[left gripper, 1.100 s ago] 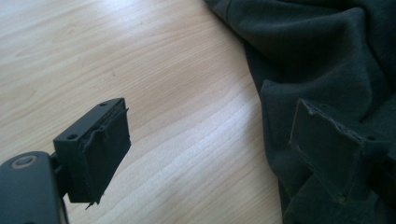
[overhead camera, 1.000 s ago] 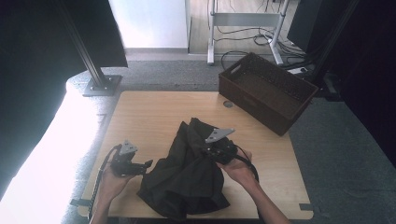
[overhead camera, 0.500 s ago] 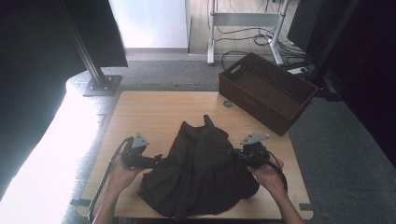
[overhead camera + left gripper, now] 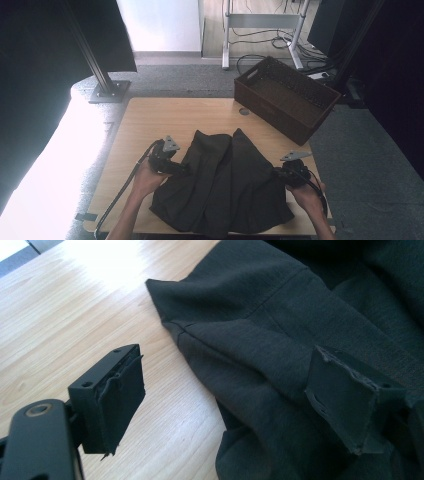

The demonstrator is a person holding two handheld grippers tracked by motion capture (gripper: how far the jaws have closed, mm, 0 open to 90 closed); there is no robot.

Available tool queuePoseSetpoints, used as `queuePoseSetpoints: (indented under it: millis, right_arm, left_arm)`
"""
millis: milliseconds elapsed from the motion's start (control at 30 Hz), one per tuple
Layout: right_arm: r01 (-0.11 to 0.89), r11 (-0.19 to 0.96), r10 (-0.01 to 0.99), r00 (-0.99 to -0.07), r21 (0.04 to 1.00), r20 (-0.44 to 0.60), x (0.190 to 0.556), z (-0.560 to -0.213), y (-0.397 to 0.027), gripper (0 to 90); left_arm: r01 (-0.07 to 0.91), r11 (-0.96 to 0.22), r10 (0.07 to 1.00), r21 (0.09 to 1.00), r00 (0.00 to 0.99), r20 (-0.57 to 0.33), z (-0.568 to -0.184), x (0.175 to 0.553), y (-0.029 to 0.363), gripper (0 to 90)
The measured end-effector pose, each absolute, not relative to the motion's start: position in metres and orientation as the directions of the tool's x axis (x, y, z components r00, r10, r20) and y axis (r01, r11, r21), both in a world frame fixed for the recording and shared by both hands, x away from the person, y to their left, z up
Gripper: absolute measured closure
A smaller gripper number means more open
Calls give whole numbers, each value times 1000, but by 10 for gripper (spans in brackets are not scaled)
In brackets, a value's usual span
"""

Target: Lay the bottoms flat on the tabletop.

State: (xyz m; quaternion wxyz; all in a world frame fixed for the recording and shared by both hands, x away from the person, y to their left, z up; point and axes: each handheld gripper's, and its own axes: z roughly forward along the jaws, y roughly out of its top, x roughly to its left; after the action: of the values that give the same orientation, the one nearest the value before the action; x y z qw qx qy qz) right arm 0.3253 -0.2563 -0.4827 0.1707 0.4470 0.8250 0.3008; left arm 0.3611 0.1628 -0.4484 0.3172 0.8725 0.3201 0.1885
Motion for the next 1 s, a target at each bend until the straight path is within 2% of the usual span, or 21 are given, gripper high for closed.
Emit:
queuePoseSetpoints:
  millis: [133,300,500,567,633,733,867,900,967,1000]
  right_arm:
    - [593,417,836,-547,688,-36,330,-466,-250,627]
    - [559,383,816,-578,735,15,352,-456,-228,466]
    - [581,410,804,-595,703,23,378,-484,-199,350]
    - [601,404,806,-590,690,42,384,-495,-197,345]
    - [618,394,811,-582,680,59,388,-503,-197,412]
    - [644,381,812,-576,664,92,387,-508,-198,596]
    - [651,402,808,-583,643,85,383,-511,-196,814]
    - [650,402,810,-580,645,80,382,-510,-195,840]
    - [645,405,814,-577,648,66,380,-508,-195,854]
    - [640,404,818,-573,653,56,379,-506,-196,856]
  left_arm:
    - [461,-587,670,665,738,80,-458,368,155,159]
    - [485,-608,656,628,753,54,-475,374,145,152]
    - [489,-643,614,590,789,16,-492,376,136,153]
    - [491,-656,606,574,795,13,-497,378,134,157]
    - [493,-664,598,562,802,2,-501,378,134,179]
    - [502,-664,590,554,807,-24,-506,379,133,277]
    - [495,-674,565,549,823,-48,-510,379,131,533]
    - [491,-676,566,550,823,-39,-510,378,131,595]
    - [477,-694,573,540,820,12,-508,377,131,782]
    - [473,-701,577,533,816,34,-507,377,133,834]
